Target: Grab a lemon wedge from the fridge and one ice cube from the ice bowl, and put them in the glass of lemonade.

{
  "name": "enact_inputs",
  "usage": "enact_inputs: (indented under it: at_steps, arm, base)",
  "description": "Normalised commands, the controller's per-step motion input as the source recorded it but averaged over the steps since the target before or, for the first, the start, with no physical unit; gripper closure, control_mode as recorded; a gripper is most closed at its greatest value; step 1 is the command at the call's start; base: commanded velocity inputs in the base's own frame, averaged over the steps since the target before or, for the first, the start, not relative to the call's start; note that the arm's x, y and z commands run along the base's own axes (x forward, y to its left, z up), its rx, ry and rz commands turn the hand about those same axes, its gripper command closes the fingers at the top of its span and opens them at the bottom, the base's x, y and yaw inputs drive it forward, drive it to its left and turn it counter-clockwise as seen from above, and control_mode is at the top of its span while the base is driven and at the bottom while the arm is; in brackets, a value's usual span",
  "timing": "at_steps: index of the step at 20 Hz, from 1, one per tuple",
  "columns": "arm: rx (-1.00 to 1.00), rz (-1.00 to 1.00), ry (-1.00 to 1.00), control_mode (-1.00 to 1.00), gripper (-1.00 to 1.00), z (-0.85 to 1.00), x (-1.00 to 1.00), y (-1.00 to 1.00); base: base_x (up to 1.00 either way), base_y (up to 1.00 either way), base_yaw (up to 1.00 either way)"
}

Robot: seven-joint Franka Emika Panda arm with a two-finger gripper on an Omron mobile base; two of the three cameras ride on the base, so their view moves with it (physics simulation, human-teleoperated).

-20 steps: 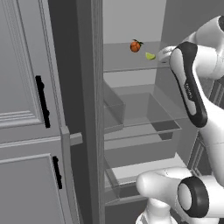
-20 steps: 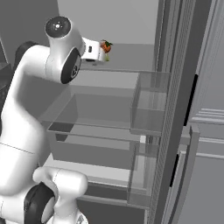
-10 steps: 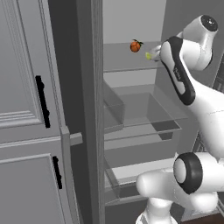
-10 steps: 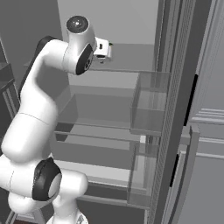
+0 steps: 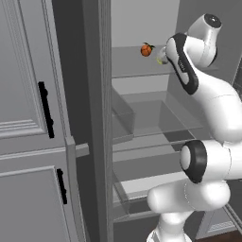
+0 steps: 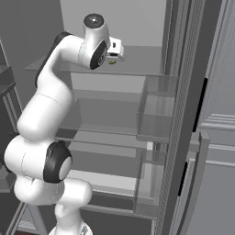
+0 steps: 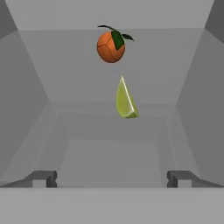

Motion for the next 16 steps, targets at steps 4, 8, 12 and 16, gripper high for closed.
enact_inputs:
  at_steps: [4,8,12,16]
  arm:
    - [-0.02,0.0,0.0,-1.0,-1.0,-0.21,0.46,-0.02]
    - [-0.02,0.0,0.0,-1.0,-1.0,-0.1,0.42,0.0]
    - [-0.01,0.0,0.0,-1.0,-1.0,-0.07,0.41,0.0]
    - [-0.02,0.0,0.0,-1.0,-1.0,-0.11,0.38,0.0]
  base:
    - [0.0,0.0,0.0]
    - [0.0,0.0,0.0]
    - [0.0,0.0,0.0]
    - [0.0,0.0,0.0]
